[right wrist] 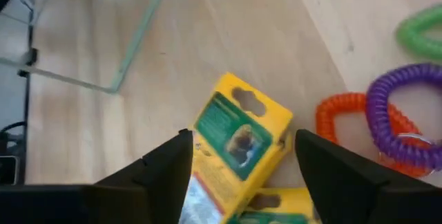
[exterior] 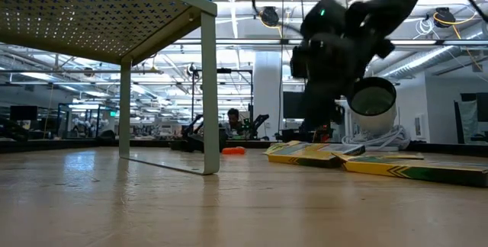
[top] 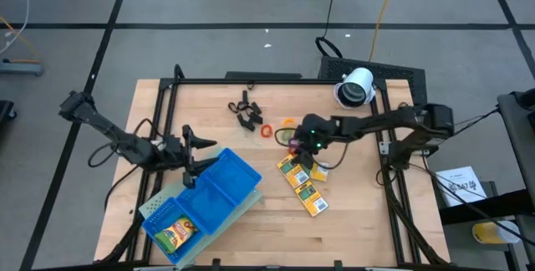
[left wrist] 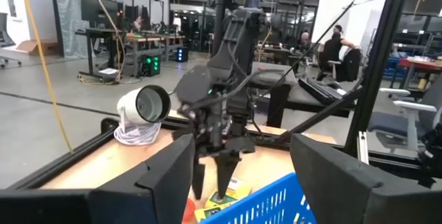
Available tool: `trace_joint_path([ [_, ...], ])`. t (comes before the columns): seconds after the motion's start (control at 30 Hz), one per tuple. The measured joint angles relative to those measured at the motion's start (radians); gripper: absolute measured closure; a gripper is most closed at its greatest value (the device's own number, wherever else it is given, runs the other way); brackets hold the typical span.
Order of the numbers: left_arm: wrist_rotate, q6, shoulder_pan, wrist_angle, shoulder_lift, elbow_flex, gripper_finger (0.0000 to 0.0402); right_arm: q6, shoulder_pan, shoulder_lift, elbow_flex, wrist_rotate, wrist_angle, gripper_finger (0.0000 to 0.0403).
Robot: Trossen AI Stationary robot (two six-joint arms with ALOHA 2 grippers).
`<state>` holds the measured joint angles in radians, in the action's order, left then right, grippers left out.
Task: Pick & Place Office Desk Supplies
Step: Put the yellow crayon box into the bottom blue basket on the shelf
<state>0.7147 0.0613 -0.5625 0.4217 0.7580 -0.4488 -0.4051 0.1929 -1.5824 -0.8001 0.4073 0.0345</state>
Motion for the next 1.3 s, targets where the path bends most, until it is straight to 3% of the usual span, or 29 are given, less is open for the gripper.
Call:
trace_joint_path([
  [0.2,-0.003,0.013,0.002,-0.001,0.001,0.0,0.0151,-0.041,0.037,-0.124,0.0,0.098,0.147,0.0158],
  [0.4,-0.003,0.005,0.002,-0.004,0.001,0.0,0.0151,-0.051,0.036,-0.181,-0.001,0.149,0.207,0.0192],
  [0.57,0.001,-0.003,0.002,-0.008,0.001,0.0,0.0151,-0.011,0.037,-0.189,-0.001,0.148,0.173,0.0256],
  [0.77,0.001,-0.004,0.002,-0.009,0.001,0.0,0.0151,0.057,0.037,-0.189,-0.001,0.155,0.18,0.0378],
  [0.87,0.001,-0.004,0.002,-0.008,0.001,0.0,0.0151,0.072,0.036,-0.188,-0.001,0.155,0.215,0.0391],
  [1.1,0.001,0.012,0.016,0.051,0.001,-0.006,0.0151,0.12,0.036,-0.044,0.001,0.113,0.258,0.04],
  [1.3,-0.011,-0.017,0.058,-0.041,0.027,-0.116,0.0151,0.249,0.017,0.172,0.0,-0.074,0.276,0.0401],
])
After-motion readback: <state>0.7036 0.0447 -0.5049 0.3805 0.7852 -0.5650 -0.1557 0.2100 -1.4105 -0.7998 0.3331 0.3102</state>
